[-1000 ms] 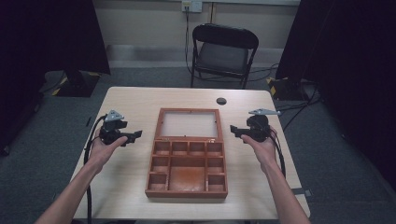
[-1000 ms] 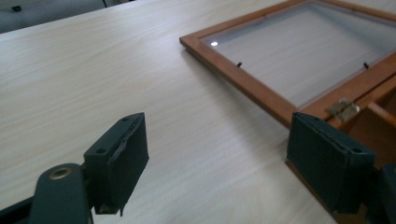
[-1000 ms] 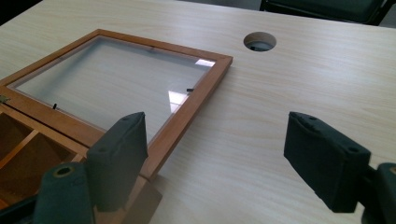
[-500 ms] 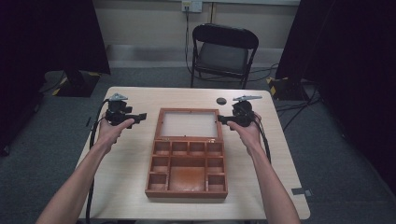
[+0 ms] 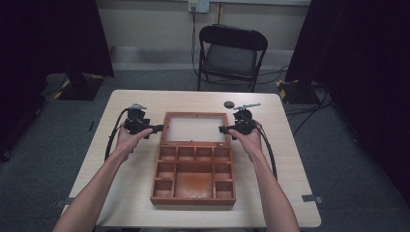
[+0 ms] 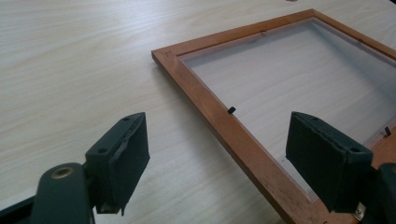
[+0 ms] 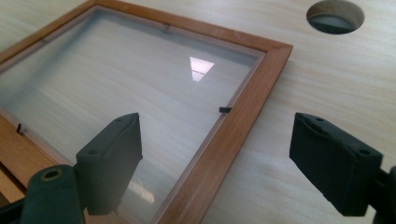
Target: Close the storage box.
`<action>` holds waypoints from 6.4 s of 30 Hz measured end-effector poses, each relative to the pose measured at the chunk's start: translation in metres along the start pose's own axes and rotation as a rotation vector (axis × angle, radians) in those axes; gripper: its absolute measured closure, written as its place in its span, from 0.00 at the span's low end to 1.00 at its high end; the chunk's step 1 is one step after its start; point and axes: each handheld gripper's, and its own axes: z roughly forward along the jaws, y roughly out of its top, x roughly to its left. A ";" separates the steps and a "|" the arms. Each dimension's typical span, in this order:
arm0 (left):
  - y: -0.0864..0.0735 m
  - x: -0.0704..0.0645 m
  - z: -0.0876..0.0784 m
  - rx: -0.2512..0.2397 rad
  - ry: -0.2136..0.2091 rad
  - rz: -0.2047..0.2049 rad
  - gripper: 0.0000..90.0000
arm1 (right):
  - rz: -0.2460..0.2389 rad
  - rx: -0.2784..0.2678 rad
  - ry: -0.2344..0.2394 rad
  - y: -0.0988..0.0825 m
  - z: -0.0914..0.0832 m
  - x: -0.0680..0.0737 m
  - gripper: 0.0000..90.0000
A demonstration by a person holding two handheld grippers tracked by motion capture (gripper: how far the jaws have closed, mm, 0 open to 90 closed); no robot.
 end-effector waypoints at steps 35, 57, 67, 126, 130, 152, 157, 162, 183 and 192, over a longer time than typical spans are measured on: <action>-0.008 -0.018 0.031 0.086 -0.073 -0.063 0.26 | 0.146 0.011 0.111 -0.020 0.029 0.002 0.13; -0.012 -0.016 0.036 0.084 -0.126 -0.129 0.24 | 0.213 0.001 0.173 -0.022 0.033 -0.001 0.16; -0.012 -0.014 0.037 0.078 -0.163 -0.153 0.25 | 0.188 -0.040 0.164 -0.022 0.025 -0.003 0.25; 0.013 -0.047 -0.021 -0.117 -0.166 0.007 0.34 | 0.080 -0.202 0.155 0.009 -0.046 0.018 0.39; 0.012 -0.048 -0.024 -0.126 -0.170 0.007 0.35 | 0.080 -0.213 0.173 0.013 -0.045 0.022 0.38; 0.015 -0.057 -0.043 -0.133 -0.185 0.058 0.39 | 0.050 -0.234 0.159 0.007 -0.065 0.033 0.47; 0.014 -0.058 -0.050 -0.161 -0.192 0.070 0.43 | 0.037 -0.234 0.173 0.005 -0.073 0.036 0.46; 0.014 -0.059 -0.053 -0.176 -0.202 0.066 0.46 | 0.028 -0.242 0.177 0.007 -0.079 0.039 0.45; 0.006 -0.068 -0.070 -0.176 -0.199 0.113 0.53 | 0.021 -0.264 0.201 0.000 -0.103 0.054 0.39; -0.001 -0.072 -0.074 -0.185 -0.199 0.120 0.50 | 0.006 -0.246 0.199 -0.004 -0.109 0.059 0.38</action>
